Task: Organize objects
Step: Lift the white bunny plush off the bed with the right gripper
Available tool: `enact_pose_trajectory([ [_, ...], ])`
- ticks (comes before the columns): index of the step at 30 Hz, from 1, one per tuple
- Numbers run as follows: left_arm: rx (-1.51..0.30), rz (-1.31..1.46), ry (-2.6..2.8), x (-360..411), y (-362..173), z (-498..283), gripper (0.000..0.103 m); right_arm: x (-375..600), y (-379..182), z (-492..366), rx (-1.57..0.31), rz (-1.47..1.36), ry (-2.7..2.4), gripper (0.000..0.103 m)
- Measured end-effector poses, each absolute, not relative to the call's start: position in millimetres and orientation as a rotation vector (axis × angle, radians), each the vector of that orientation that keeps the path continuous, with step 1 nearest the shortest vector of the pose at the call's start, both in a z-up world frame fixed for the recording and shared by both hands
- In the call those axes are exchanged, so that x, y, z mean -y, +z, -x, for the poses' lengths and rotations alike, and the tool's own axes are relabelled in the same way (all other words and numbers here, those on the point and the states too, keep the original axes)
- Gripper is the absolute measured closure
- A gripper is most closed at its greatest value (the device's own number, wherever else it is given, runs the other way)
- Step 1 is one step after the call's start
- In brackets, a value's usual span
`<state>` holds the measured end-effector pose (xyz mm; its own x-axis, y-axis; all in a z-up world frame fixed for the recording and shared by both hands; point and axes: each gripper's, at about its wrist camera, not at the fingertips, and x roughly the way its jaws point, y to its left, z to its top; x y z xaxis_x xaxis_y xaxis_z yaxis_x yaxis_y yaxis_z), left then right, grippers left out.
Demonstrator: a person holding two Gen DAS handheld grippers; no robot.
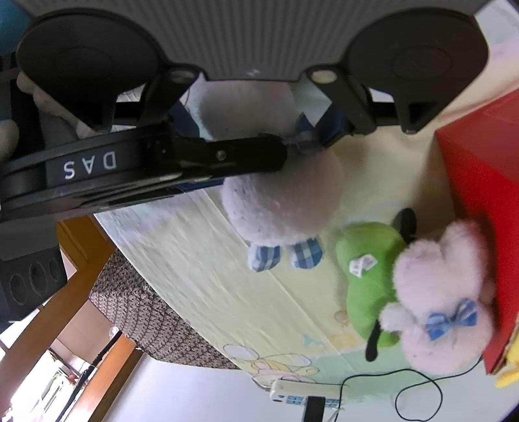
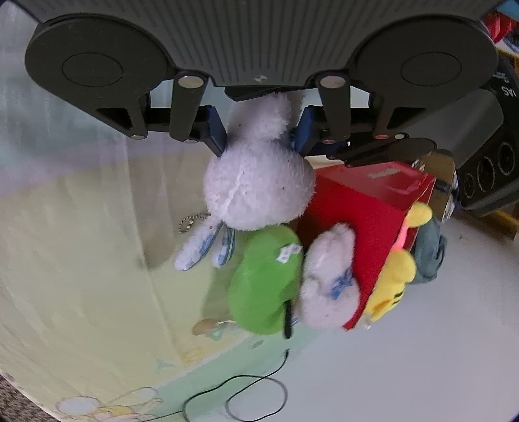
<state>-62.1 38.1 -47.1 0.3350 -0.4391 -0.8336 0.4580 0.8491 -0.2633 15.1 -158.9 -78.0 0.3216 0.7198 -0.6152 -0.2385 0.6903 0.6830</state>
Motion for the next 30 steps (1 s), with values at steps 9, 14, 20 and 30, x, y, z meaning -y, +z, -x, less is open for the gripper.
enact_pose_trajectory([
  [9,-1.061,0.004,-0.522,-64,-31,84,0.026,128,-64,-11,-1.097,-0.465,0.816,0.055],
  [14,-1.057,0.041,-0.459,-89,-22,101,0.026,102,-61,-7,-1.11,-0.437,0.909,0.055],
  [20,-1.061,0.068,-0.344,-125,-15,129,0.026,59,-65,-3,-1.151,-0.425,1.041,0.055],
  [30,-1.021,0.135,-0.211,-204,1,169,0.026,-28,-46,12,-1.167,-0.329,1.206,0.055],
])
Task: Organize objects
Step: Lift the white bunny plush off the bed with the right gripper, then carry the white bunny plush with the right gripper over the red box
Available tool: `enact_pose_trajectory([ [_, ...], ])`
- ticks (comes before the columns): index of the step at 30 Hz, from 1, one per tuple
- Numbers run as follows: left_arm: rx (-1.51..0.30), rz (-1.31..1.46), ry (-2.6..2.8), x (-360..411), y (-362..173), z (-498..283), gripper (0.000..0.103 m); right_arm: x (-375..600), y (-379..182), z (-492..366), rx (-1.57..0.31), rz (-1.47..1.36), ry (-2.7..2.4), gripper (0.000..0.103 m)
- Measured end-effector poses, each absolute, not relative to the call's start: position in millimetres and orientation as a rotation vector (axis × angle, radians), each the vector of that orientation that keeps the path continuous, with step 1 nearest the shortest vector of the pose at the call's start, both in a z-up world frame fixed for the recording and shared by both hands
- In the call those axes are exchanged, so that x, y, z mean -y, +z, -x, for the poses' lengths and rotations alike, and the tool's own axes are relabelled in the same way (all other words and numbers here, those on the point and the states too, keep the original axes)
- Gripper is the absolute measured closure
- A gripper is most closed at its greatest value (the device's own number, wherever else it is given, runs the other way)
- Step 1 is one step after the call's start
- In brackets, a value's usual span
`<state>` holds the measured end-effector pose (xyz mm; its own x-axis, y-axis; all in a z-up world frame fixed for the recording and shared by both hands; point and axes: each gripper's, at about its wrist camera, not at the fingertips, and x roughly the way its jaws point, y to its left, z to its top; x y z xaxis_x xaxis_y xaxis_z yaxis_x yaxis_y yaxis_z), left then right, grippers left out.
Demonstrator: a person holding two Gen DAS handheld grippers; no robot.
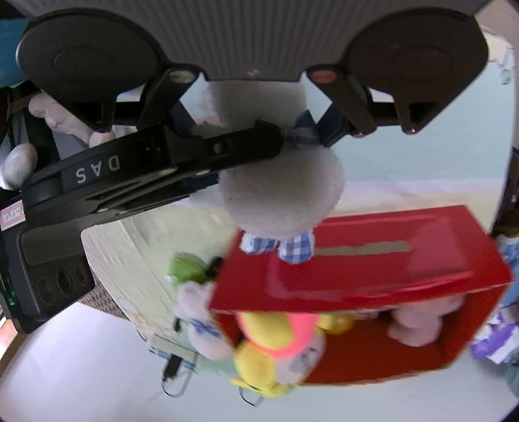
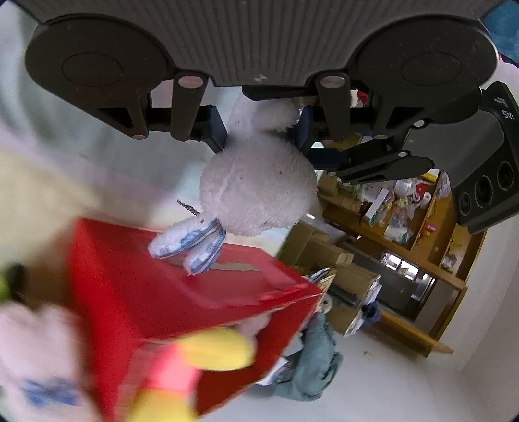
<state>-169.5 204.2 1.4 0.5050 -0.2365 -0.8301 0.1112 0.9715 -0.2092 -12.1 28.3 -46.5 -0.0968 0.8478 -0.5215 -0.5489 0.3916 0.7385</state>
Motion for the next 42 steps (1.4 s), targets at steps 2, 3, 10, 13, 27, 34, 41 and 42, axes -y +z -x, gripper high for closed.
enact_pose_trajectory([
  [2,-0.998,0.14,-0.204,-223,9,174,0.026,-46,-38,16,-1.15,-0.307,1.227,0.055],
  [3,-0.985,0.144,-0.203,-232,13,177,0.026,-54,-35,17,-1.143,-0.3,1.236,0.055],
  [10,-0.915,0.105,-0.209,-286,39,190,0.026,-101,-15,25,-1.082,-0.273,1.298,0.055],
  [13,-0.875,0.077,-0.214,-305,52,196,0.026,-117,-9,26,-1.054,-0.298,1.325,0.055],
  [27,-0.641,0.03,-0.366,-350,93,141,0.026,-136,45,-6,-0.768,-0.391,1.126,0.055],
  [34,-0.625,0.056,-0.491,-340,86,74,0.026,-130,52,-31,-0.716,-0.349,0.911,0.055],
  [41,-0.71,0.078,-0.528,-320,53,20,0.026,-132,36,-62,-0.779,-0.254,0.763,0.057],
  [42,-0.731,0.073,-0.528,-316,46,14,0.026,-134,32,-66,-0.793,-0.236,0.748,0.057],
])
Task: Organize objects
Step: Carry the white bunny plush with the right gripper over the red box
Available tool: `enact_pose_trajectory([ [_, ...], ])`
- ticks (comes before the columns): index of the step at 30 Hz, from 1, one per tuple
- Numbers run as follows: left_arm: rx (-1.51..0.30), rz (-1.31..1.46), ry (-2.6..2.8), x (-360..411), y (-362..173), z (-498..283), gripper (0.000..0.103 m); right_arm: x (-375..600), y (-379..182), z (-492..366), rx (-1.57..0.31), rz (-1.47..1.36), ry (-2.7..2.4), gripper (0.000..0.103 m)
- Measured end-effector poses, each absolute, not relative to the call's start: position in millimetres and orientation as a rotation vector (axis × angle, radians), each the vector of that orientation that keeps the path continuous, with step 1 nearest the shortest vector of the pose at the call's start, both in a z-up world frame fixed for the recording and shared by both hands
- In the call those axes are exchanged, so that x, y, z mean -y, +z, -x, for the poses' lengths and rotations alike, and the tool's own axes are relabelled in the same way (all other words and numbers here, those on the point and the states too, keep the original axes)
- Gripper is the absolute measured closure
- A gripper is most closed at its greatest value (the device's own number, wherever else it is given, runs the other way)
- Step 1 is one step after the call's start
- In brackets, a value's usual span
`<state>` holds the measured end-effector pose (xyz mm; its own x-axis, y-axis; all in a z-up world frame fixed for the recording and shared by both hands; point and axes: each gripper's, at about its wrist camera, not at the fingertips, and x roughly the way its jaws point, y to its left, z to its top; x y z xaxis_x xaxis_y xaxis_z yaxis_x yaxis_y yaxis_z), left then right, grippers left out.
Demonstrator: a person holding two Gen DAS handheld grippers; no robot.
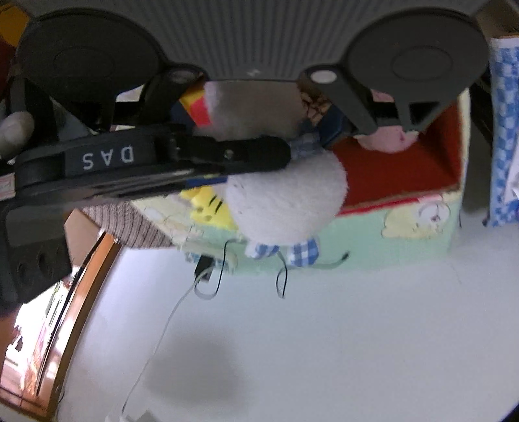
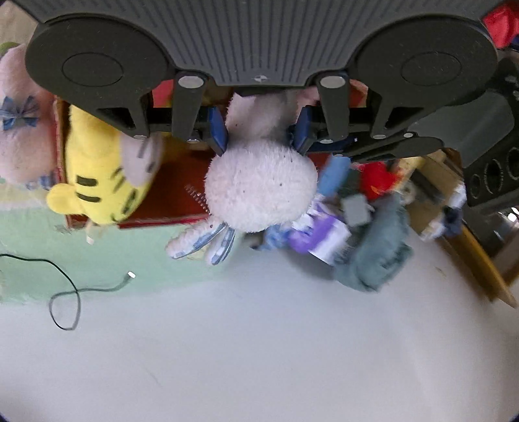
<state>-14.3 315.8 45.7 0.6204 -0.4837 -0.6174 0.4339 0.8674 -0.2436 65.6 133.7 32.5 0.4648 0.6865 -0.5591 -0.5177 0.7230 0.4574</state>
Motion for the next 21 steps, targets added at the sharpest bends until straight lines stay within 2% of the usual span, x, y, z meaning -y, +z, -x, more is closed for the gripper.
enact_pose_trajectory([
  [8,-0.85,0.049,-0.526,-303,6,-4,0.026,-142,4,-80,-0.903,-0.162,0.682,0.059],
  [21,-0.939,0.066,-0.477,-310,-14,-15,0.025,-162,-13,-93,-0.985,-0.108,0.689,0.059],
])
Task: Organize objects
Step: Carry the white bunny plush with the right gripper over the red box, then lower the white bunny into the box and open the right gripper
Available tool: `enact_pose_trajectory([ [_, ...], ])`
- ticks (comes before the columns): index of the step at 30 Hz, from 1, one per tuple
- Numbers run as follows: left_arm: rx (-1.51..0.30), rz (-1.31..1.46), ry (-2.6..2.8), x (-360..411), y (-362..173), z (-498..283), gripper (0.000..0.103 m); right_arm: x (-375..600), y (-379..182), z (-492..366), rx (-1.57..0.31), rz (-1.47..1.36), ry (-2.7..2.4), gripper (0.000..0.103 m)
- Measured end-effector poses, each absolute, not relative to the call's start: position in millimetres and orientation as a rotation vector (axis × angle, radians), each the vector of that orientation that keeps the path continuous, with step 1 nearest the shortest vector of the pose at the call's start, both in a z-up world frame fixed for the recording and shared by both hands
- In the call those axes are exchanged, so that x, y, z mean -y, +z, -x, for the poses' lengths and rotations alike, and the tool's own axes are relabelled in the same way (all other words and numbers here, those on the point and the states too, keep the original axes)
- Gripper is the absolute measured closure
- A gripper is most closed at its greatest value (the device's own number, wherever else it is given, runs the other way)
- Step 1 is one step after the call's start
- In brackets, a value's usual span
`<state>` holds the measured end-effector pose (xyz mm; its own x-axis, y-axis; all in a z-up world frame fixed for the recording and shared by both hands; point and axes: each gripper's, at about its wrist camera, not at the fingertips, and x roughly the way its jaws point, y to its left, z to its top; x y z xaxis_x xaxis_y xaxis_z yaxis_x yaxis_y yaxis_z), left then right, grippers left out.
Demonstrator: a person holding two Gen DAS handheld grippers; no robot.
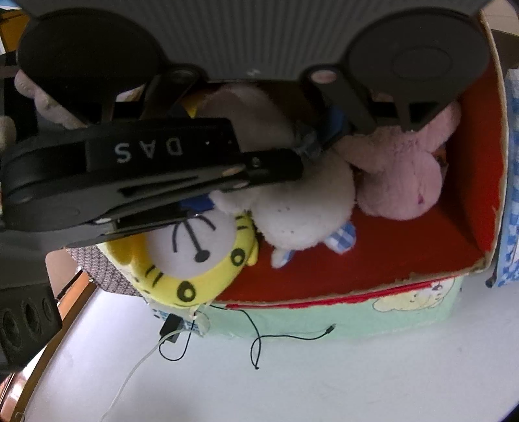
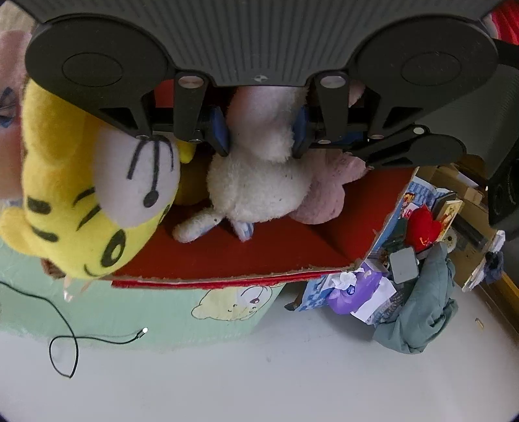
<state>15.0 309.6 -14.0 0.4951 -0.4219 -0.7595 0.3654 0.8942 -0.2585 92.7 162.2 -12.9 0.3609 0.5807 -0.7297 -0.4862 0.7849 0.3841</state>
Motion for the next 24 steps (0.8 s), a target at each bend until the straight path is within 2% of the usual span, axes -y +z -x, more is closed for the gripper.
enact_pose_trajectory([
  [14,-0.969,0.045,-0.455,-316,-14,-17,0.022,-164,-21,-92,-0.967,-0.127,0.707,0.057],
  [24,-0.968,0.041,-0.458,-315,-14,-18,0.021,-144,0,-84,-0.921,-0.239,0.674,0.058],
])
